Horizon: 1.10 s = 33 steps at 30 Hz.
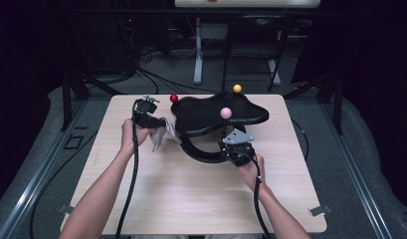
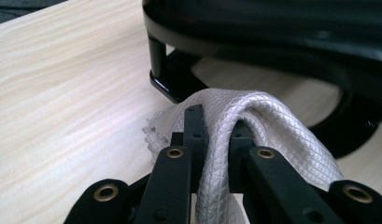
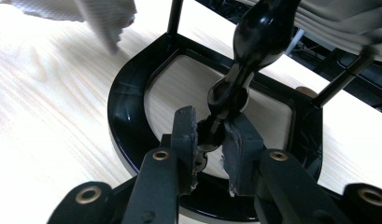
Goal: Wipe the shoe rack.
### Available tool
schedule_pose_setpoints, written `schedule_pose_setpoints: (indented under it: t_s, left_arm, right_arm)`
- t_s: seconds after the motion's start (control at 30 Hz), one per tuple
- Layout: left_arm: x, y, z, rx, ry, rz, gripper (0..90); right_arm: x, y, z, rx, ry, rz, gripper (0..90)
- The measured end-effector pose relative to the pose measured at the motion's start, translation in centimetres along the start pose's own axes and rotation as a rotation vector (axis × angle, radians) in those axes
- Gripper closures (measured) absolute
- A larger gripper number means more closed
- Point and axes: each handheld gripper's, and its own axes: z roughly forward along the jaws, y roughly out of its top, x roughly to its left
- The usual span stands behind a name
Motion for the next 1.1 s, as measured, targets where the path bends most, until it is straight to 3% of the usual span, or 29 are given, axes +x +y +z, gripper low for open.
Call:
schedule_pose_setpoints:
  t_s: [0.17, 0.47, 0.63, 0.9, 1.1]
  left_arm:
    - [-0.9, -2.0, -0.6, -0.028, -0.018, 0.014, 83.0]
    - [-1.8, -4.8, 0.3, -0.064, -0.032, 0.020, 83.0]
    - [-2.3, -5.4, 1.0, -0.039, -0.052, 0.022, 83.0]
    - [-2.7, -5.9, 1.8, -0.043, -0.061, 0.006, 82.9]
    - [-2.4, -6.0, 2.7, -0.049, -0.056, -0.004, 82.8]
  right_arm:
    - [0.3, -0.1, -0.4, 0.009, 0.003, -0.006, 75.3]
    - [0.8, -0.5, -1.3, 0.014, 0.013, -0.010, 75.3]
    - [1.2, -0.8, -1.9, 0.008, 0.017, -0.020, 75.3]
    - [1.5, -1.5, -3.2, 0.009, 0.044, -0.037, 75.2]
    - [1.3, -1.7, -3.5, 0.008, 0.030, -0.026, 74.6]
